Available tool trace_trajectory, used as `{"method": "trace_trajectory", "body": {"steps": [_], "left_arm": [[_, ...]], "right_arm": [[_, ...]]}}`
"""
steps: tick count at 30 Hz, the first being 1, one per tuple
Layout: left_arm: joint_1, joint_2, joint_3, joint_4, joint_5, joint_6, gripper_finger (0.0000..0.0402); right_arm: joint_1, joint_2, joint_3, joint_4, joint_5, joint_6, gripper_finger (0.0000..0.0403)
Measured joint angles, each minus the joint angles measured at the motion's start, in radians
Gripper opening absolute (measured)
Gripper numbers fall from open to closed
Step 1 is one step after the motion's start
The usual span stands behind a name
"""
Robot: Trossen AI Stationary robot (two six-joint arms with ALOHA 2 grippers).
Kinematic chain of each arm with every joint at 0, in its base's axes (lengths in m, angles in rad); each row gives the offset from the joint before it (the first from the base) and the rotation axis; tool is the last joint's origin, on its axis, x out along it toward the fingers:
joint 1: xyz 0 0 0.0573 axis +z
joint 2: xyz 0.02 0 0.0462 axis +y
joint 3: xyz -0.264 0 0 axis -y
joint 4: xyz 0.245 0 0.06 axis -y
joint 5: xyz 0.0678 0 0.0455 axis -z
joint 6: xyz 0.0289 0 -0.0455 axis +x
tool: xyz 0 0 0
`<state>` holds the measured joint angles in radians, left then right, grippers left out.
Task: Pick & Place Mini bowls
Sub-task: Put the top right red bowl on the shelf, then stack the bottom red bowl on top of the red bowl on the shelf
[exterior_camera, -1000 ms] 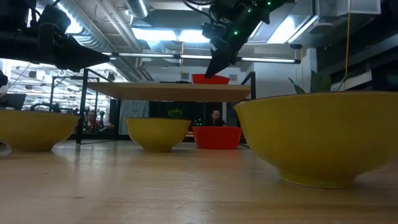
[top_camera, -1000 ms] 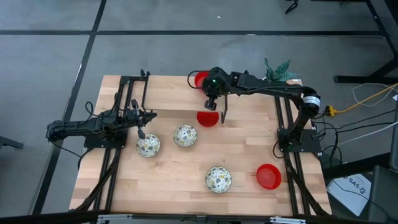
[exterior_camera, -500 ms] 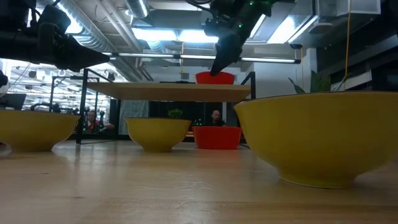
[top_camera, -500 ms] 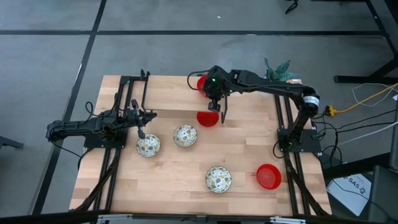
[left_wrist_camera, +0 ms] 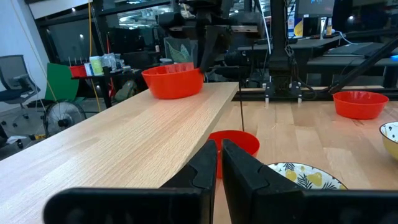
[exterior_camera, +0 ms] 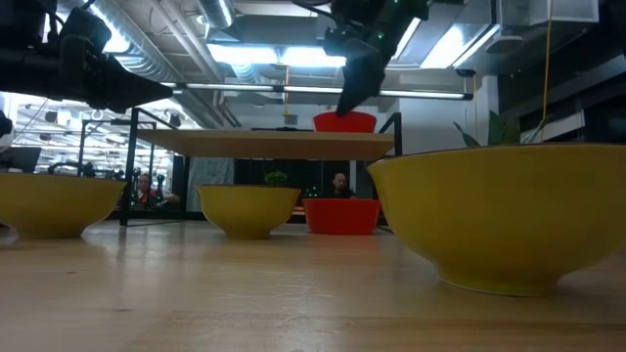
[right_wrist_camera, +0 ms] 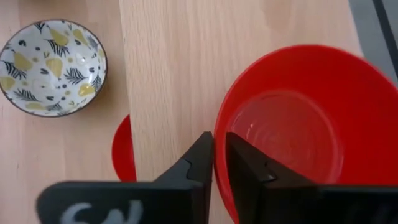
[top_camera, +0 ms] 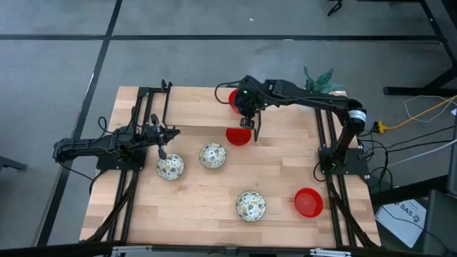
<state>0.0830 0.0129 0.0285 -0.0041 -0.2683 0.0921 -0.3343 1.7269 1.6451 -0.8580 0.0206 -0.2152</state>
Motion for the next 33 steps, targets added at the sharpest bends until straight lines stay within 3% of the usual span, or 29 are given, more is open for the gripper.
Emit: {"method": "trace_trajectory", "body": {"steps": [19, 33], "left_arm": [[0.000, 0.000, 0.000, 0.000, 0.000, 0.000, 0.0018], [0.000, 0.000, 0.000, 0.000, 0.000, 0.000, 0.0017]], "right_arm": [[0.000, -0.002, 0.035, 0.021, 0.005, 0.002, 0.0192], [0.120, -0.003, 0.168, -0.105, 0.005, 0.058, 0.0204]]}}
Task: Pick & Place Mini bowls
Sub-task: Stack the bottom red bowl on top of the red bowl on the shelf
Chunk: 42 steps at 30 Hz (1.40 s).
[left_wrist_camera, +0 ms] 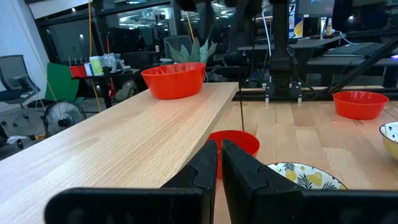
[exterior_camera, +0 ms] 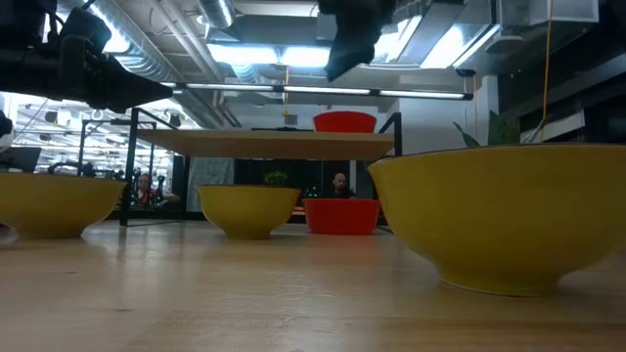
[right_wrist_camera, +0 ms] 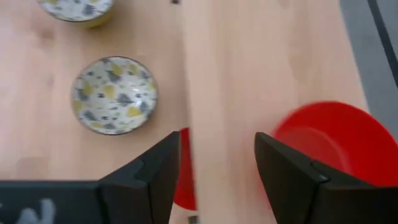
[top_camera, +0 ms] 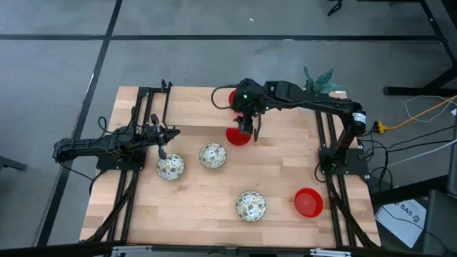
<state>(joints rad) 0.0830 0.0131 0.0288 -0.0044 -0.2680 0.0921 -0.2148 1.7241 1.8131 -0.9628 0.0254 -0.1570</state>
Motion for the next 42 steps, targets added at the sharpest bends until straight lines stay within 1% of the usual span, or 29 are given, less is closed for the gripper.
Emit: {"method": "trace_trajectory", "body": {"steps": [13, 29, 36, 39, 42], "left_arm": [[0.000, 0.000, 0.000, 0.000, 0.000, 0.000, 0.0020], [0.000, 0.000, 0.000, 0.000, 0.000, 0.000, 0.0016], [0.000, 0.000, 0.000, 0.000, 0.000, 0.000, 0.0019], [0.000, 0.000, 0.000, 0.000, 0.000, 0.000, 0.0017], [0.000, 0.000, 0.000, 0.000, 0.000, 0.000, 0.0016]], "right_arm": [[0.182, 0.000, 0.023, -0.008, -0.001, 0.000, 0.0204], [0.339, -0.001, 0.015, -0.083, -0.003, 0.035, 0.0204], [0.406, -0.001, 0.015, -0.082, -0.003, 0.148, 0.0204], [0.430, -0.001, 0.014, -0.073, -0.003, 0.243, 0.0204], [0.455, -0.001, 0.014, -0.072, -0.002, 0.371, 0.0204]]}}
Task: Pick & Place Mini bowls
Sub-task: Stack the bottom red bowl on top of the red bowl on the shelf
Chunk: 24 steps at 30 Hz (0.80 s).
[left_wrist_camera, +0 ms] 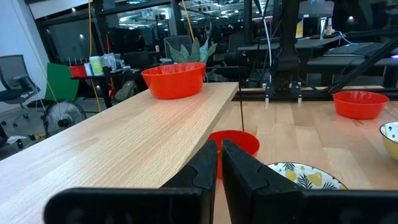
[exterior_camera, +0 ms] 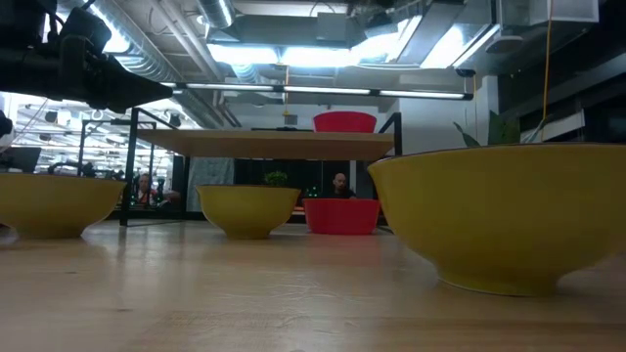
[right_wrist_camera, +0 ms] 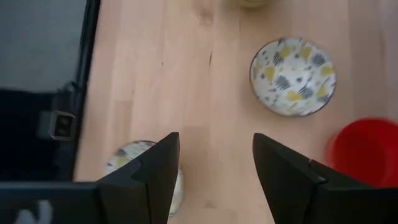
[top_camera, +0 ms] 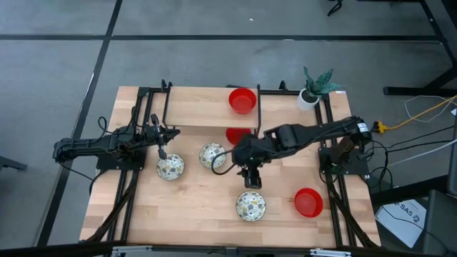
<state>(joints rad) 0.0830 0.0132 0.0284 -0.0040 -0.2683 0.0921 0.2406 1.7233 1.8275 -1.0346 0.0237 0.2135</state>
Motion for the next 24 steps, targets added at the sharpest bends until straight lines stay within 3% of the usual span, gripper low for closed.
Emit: {"method": "trace_trajectory", "body": {"steps": [24], "left_arm": [[0.000, 0.000, 0.000, 0.000, 0.000, 0.000, 0.0017]], "right_arm": [[0.287, 0.000, -0.001, -0.112, -0.055, 0.946, 0.0204]]}}
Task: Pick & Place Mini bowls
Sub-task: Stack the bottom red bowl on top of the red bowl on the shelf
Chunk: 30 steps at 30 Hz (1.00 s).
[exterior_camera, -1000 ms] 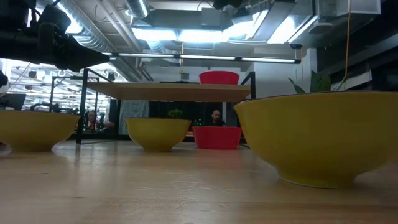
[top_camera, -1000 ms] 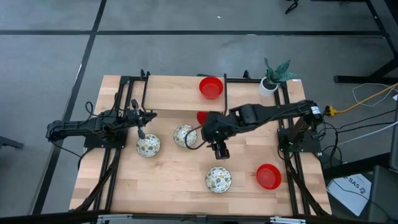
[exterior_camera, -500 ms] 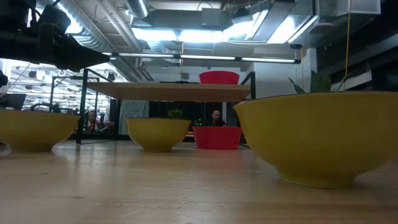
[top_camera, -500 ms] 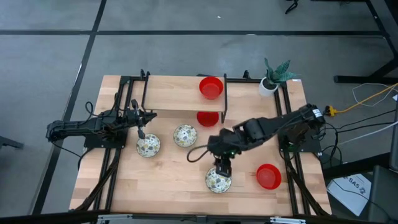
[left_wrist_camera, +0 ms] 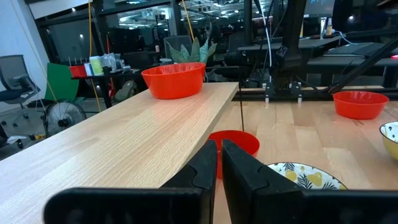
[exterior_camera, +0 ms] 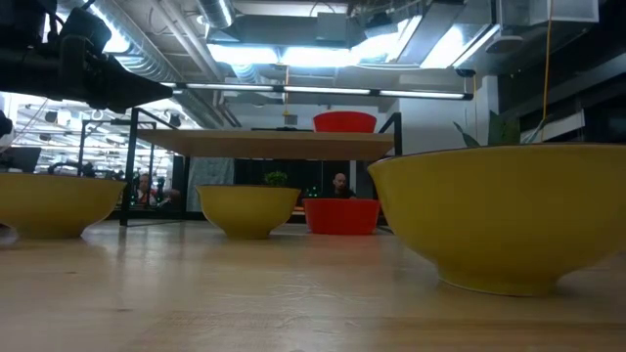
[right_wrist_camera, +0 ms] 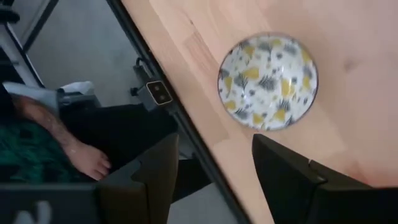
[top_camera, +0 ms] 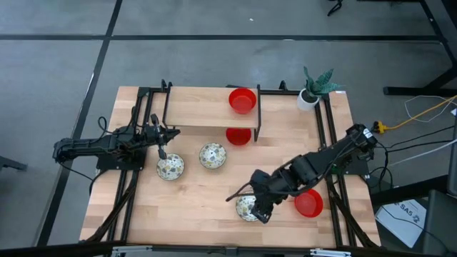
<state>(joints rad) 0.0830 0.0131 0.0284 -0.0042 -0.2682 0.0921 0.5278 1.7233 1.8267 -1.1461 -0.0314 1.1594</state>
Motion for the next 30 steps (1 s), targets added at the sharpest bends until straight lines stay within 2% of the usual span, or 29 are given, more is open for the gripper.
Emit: {"method": "trace_trajectory", "body": {"steps": [10, 21, 30], "left_arm": [[0.000, 0.000, 0.000, 0.000, 0.000, 0.000, 0.0017], [0.000, 0.000, 0.000, 0.000, 0.000, 0.000, 0.0019], [0.000, 0.000, 0.000, 0.000, 0.000, 0.000, 0.0017]], "right_arm": [[0.068, 0.000, 0.000, -0.149, 0.001, 0.251, 0.0204], [0.128, 0.000, 0.000, -0.240, 0.093, 0.251, 0.0204], [0.182, 0.000, 0.000, -0.250, 0.112, 0.264, 0.0204]]}}
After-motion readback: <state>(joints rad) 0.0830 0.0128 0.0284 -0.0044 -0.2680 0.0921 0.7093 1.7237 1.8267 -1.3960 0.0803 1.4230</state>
